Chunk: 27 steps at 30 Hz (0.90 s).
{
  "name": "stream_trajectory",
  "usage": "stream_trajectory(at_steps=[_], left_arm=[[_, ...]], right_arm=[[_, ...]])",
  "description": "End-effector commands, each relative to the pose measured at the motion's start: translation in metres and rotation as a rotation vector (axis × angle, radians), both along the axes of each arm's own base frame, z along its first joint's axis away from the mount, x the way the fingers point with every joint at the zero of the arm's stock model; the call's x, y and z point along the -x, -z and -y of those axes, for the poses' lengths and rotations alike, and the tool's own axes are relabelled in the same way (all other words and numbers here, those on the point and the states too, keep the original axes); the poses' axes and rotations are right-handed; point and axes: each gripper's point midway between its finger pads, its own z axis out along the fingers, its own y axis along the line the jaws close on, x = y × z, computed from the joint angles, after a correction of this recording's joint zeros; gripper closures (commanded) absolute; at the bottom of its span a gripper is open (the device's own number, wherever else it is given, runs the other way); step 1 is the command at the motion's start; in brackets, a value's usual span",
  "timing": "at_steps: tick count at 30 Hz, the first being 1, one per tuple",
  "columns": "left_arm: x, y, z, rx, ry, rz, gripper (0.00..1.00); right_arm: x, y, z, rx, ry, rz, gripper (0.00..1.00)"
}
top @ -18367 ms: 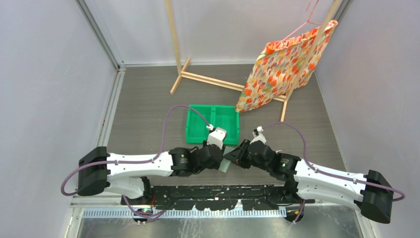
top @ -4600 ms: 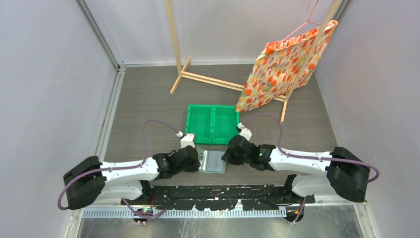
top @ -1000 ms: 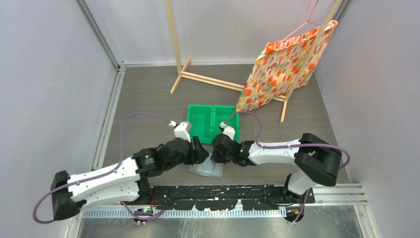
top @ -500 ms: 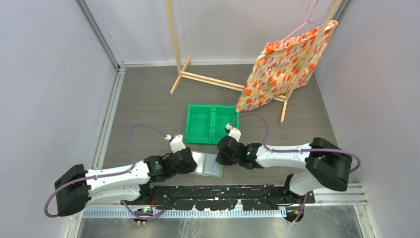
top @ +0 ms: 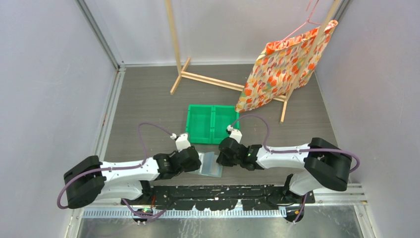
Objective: Take the credit cards out of the card holder
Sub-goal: Open the card holder at the center of the board.
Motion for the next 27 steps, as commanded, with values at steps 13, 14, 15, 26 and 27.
stream_trajectory(at_steps=[13, 14, 15, 26, 27], left_arm=[[0.001, 0.004, 0.000, 0.006, -0.006, -0.014, 0.71], [0.001, 0.004, -0.001, 0.006, -0.005, -0.012, 0.71], [0.001, 0.004, -0.001, 0.006, -0.003, -0.010, 0.71], [0.001, -0.001, -0.006, 0.028, -0.010, 0.006, 0.71], [0.002, -0.002, -0.007, 0.030, -0.009, 0.007, 0.71]], right_arm=[[0.000, -0.032, -0.032, -0.076, -0.070, 0.047, 0.92], [0.000, -0.036, -0.032, -0.074, -0.073, 0.055, 0.91], [0.000, -0.038, -0.030, -0.072, -0.074, 0.060, 0.91], [0.000, -0.052, -0.032, -0.112, -0.074, 0.083, 0.81], [0.000, -0.051, -0.033, -0.116, -0.077, 0.080, 0.81]])
